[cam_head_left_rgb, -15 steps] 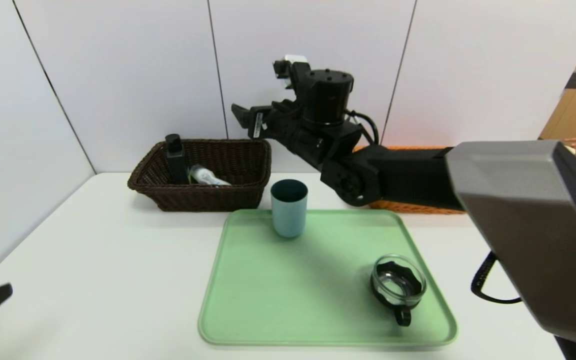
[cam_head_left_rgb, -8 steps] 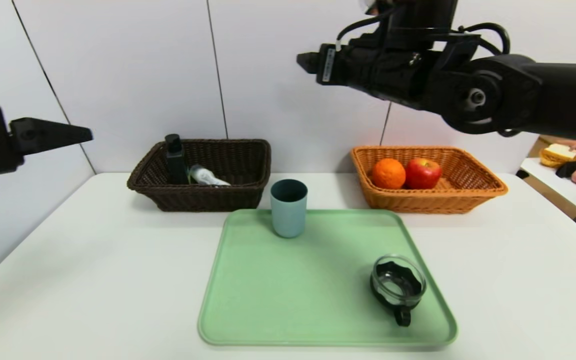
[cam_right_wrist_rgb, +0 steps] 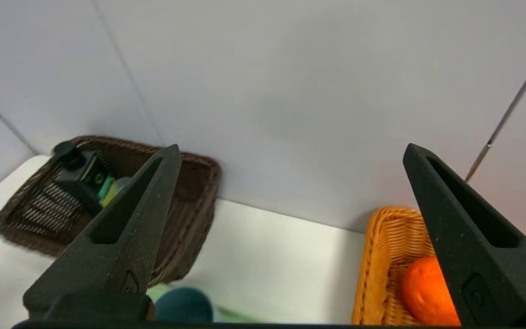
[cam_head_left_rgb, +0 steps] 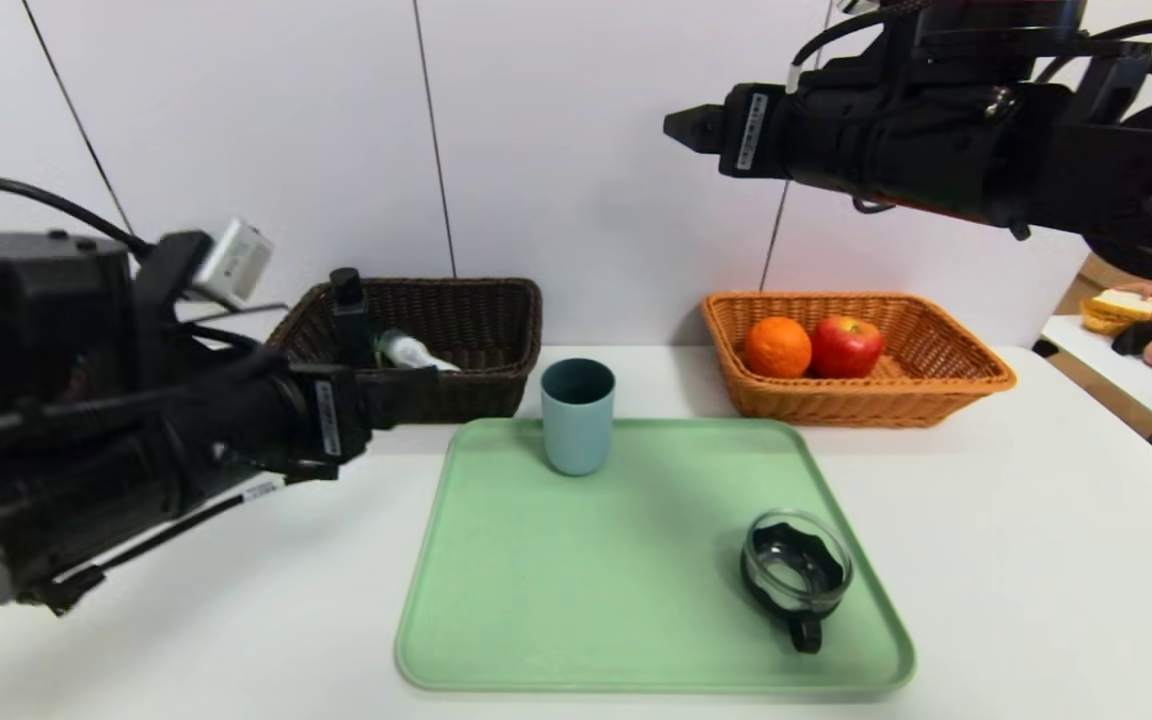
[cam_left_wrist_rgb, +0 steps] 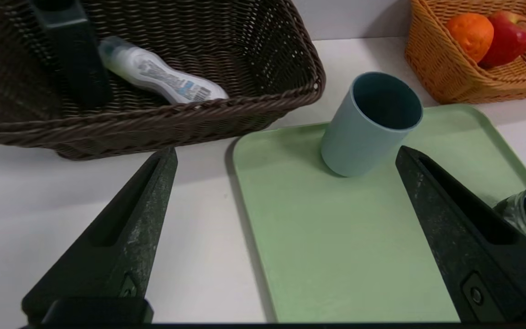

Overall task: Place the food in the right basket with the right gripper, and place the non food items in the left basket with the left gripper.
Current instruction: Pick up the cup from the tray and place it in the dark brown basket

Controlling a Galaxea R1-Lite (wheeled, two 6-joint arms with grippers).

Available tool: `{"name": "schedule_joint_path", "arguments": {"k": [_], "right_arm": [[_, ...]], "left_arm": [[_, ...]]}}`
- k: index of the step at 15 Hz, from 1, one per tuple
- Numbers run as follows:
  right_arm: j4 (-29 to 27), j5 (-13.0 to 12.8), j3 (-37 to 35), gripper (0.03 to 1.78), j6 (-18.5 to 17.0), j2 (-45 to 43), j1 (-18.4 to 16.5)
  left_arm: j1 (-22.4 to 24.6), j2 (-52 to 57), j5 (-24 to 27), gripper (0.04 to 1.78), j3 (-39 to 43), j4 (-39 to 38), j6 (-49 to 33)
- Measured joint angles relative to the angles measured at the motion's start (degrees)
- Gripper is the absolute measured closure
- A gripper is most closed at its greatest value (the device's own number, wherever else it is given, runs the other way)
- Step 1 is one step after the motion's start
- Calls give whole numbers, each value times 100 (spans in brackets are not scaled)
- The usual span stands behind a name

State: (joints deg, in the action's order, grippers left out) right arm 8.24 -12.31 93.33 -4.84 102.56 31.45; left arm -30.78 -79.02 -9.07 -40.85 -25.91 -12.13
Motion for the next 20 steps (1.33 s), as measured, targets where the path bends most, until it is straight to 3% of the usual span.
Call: {"name": "schedule_joint_path", "arguments": {"k": [2,3,6,7,9,13,16,20], "right_arm": [[22,33,-505,12,13,-344,-50],[74,166,-791,12,41,-507,-100],[631,984,-1853,12,341,-978,-380],[898,979,-2128,12,463,-1064,-538],[1480,662,-2511,12,635,-1191,-900],[1679,630,-2917,12,651,-1351,-1462],[1793,667,-3261,12,646,-1453,-1646],[2144,722,-3730,12,633,-1548,-1759]], "left_arm": [[-499,-295,-263,13,824,-1325,56],[-741,-413,-352,13,1169,-1853,73],[-1174,-772,-423,13,1911,-3239,95],[-1237,-894,-427,13,2013,-3526,102],[-1293,-1224,-477,13,2102,-4063,207],[-1315,-2258,-873,13,2120,-5355,684],[-1346,-3106,-1170,13,2070,-6067,1013],[-1462,-3624,-1220,13,1720,-6125,1056]]}}
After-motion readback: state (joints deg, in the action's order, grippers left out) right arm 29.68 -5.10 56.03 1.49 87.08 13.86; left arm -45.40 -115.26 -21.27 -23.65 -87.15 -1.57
